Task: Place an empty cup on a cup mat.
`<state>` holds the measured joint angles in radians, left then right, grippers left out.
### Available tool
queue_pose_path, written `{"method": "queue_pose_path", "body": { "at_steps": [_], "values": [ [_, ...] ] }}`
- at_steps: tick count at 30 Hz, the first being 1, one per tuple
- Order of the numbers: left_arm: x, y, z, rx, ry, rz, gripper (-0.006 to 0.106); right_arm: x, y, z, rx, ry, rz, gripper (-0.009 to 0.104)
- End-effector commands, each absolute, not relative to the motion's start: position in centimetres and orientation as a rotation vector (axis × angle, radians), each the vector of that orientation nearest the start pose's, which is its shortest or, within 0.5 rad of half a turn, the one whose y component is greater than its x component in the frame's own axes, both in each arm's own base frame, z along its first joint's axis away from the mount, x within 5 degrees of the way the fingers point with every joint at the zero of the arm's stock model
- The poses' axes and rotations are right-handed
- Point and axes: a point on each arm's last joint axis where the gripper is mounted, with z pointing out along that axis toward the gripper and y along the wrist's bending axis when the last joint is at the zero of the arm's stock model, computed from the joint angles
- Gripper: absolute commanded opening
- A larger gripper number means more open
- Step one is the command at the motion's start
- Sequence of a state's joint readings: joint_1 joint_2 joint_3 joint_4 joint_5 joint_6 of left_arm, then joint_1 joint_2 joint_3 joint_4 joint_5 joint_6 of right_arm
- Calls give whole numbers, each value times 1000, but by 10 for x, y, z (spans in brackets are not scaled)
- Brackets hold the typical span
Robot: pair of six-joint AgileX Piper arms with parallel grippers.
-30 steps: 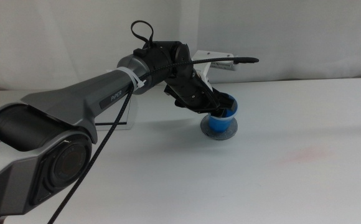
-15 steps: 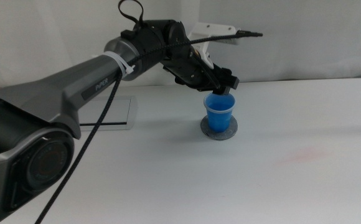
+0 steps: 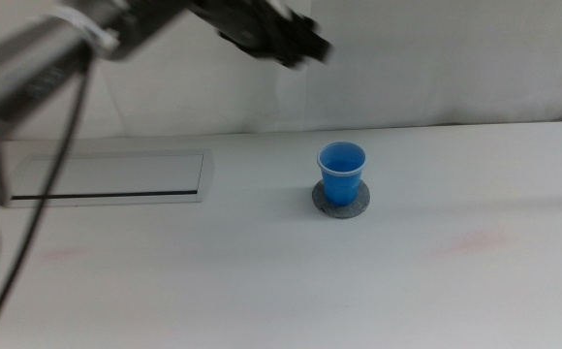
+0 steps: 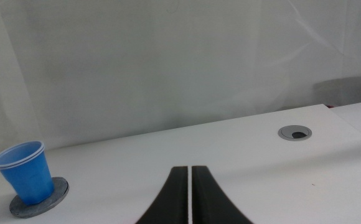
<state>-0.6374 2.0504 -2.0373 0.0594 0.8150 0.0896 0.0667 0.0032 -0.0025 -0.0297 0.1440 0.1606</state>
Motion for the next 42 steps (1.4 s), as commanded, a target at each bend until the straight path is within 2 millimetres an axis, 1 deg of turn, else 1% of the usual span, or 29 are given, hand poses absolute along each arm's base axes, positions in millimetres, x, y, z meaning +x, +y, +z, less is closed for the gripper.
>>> {"method": "queue_pose_path", "body": {
  "at_steps": [1,5,6,7,9,13,16,20,21,22,24,25,28,30,33,34,39,42],
  "values": [
    [394,-253,351,758,2187,-144,48,56,3,189,57,1638,136,-3],
    [404,-205,365,651,2269,-80,11,56,3,189,57,1638,136,-3],
    [406,-195,366,627,2288,-67,3,56,3,189,57,1638,136,-3],
    [407,-183,369,595,2309,-52,-3,56,3,189,57,1638,136,-3],
    [412,-162,373,521,2338,-35,-3,56,3,189,57,1638,136,-3],
    [411,-121,390,380,2309,1,-3,56,3,189,57,1638,136,-3],
    [400,-98,403,319,2265,14,-3,56,3,189,57,1638,136,-3],
    [380,-71,407,245,2203,21,-3,56,3,189,57,1638,136,-3],
    [373,-67,407,235,2182,21,-3,56,3,189,57,1638,136,-3],
    [366,-62,402,221,2175,19,-3,56,3,189,57,1638,136,-3],
    [347,-58,400,226,2120,16,-3,56,3,189,57,1638,136,-3],
    [336,-56,402,226,2083,14,-3,56,3,189,57,1638,136,-3],
    [303,-51,398,221,1976,-6,-3,56,3,189,57,1638,136,-3],
    [276,-48,393,206,1896,-36,-3,56,3,189,57,1638,136,-3],
    [236,-42,378,209,1806,-57,-3,56,3,189,57,1638,136,-3],
    [221,-39,377,214,1773,-57,-3,56,3,189,57,1638,136,-3],
    [157,-28,343,230,1696,-53,-3,56,3,189,57,1638,136,-3],
    [124,-22,321,232,1671,-47,-3,56,3,189,57,1638,136,-3]
  ]
}}
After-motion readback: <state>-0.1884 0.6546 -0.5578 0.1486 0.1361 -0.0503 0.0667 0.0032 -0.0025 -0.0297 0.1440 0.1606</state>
